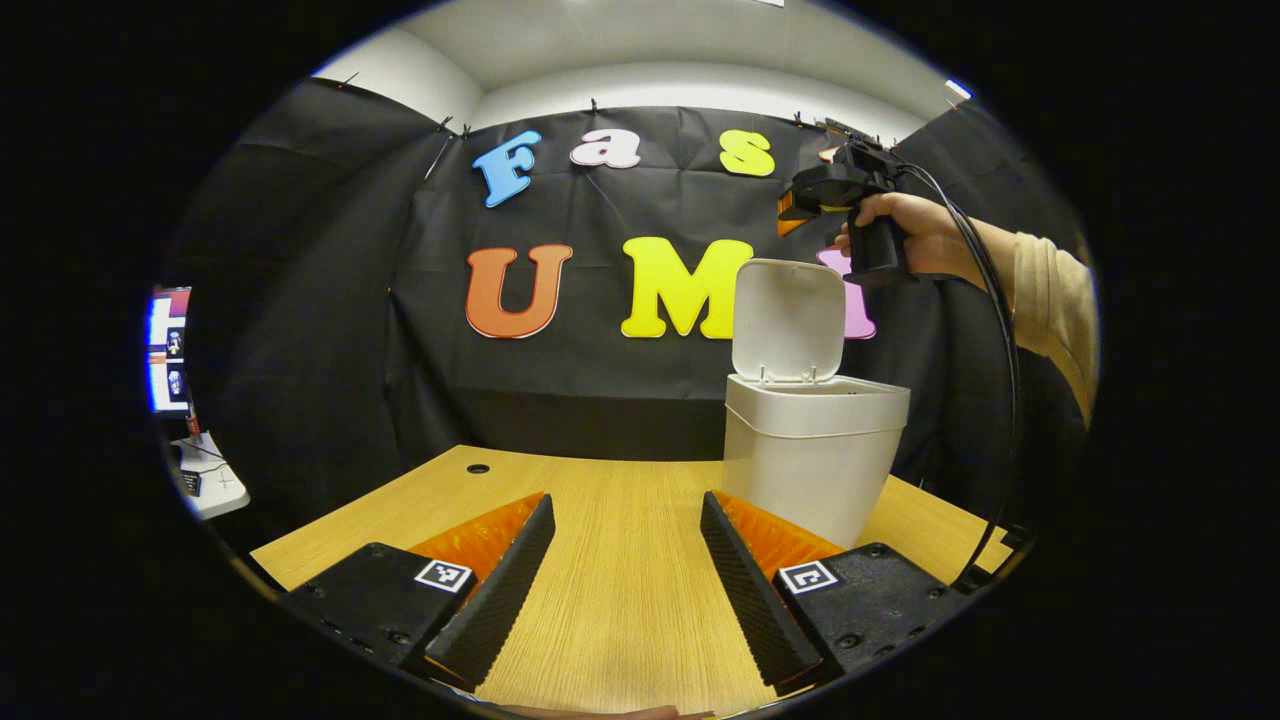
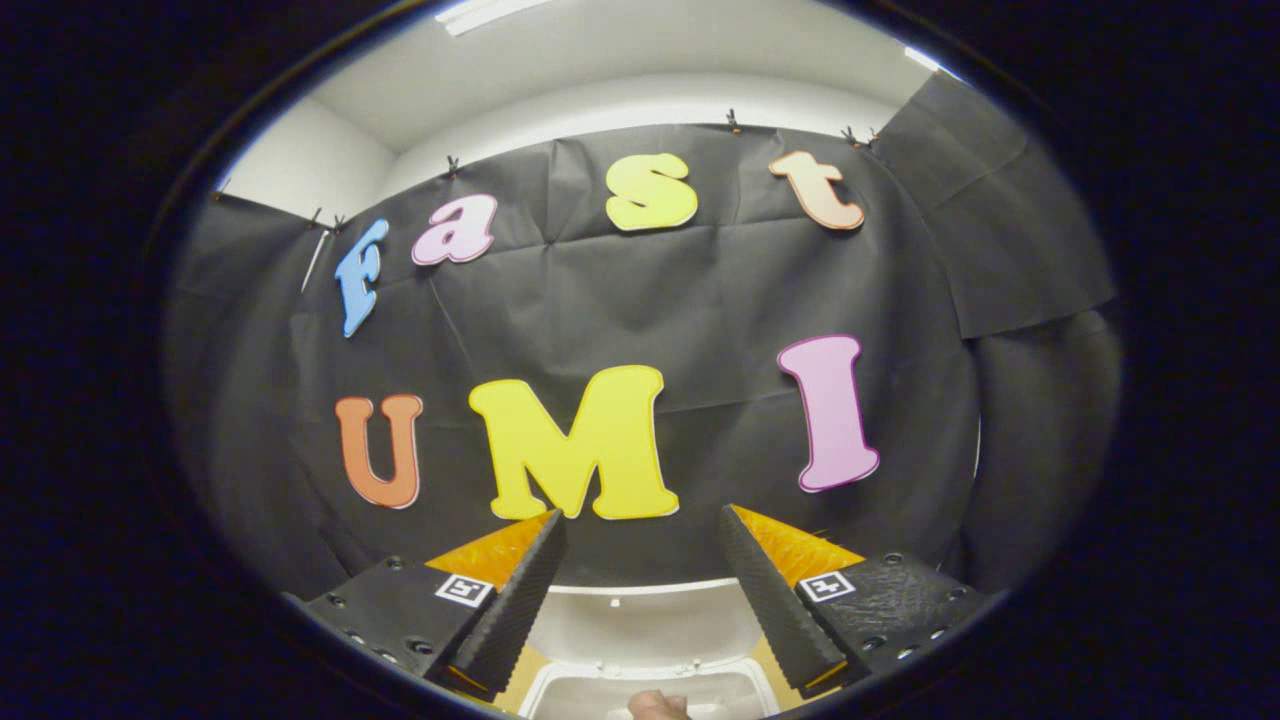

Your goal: Press the lid of the desktop garbage bin to open it, pick up the crumpled paper on the desktop and throw it into the bin, then pick up the pop can on the desktop and drop it into the bin, and finally close the garbage bin lid.

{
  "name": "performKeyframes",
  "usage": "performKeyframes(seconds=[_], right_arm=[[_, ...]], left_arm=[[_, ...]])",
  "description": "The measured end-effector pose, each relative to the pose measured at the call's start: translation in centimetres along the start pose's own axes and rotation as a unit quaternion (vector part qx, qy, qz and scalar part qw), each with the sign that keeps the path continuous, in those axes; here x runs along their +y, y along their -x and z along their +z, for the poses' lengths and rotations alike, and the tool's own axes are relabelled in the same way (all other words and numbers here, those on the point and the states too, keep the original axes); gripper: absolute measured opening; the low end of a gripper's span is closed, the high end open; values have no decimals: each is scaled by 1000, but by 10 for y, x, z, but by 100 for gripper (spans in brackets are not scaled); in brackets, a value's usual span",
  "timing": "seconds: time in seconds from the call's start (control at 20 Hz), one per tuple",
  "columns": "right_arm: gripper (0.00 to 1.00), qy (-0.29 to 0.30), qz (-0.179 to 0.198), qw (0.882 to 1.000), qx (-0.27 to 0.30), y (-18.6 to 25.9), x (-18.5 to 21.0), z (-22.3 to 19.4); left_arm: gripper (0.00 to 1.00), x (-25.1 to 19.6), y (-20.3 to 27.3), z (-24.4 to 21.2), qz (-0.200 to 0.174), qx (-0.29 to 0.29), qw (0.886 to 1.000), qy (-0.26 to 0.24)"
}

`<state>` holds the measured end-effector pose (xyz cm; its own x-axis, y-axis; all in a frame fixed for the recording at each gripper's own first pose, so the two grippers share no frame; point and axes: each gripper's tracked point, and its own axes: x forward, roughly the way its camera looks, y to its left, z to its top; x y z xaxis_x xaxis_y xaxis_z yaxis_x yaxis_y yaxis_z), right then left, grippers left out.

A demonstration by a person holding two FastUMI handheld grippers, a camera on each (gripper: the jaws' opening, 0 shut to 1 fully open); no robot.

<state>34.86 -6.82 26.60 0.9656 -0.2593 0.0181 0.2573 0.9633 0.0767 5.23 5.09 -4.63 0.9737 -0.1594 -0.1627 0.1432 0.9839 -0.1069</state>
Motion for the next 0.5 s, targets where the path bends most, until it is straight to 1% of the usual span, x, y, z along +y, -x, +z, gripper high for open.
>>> performKeyframes(seconds=[0.15,0.2,0.25,0.3,0.35,0.4,0.5], right_arm=[[95,13,-7,1000,19,-15,0,-15],[92,10,-3,999,36,-17,2,-25],[95,11,3,998,59,-20,6,-39],[98,29,9,998,54,-18,7,-37],[98,38,12,998,48,-16,7,-32],[96,45,11,997,54,-15,6,-34],[95,59,15,997,57,-9,4,-36]], left_arm=[[95,-1,-2,-5,-3,12,1000,2],[96,2,-2,-4,-4,10,1000,-1],[95,3,-2,-3,-4,9,1000,-2],[95,6,-3,-4,-4,9,1000,1],[95,9,-3,-5,2,9,1000,5],[95,12,-3,-3,8,6,1000,5],[95,12,-4,-4,7,7,1000,5]])
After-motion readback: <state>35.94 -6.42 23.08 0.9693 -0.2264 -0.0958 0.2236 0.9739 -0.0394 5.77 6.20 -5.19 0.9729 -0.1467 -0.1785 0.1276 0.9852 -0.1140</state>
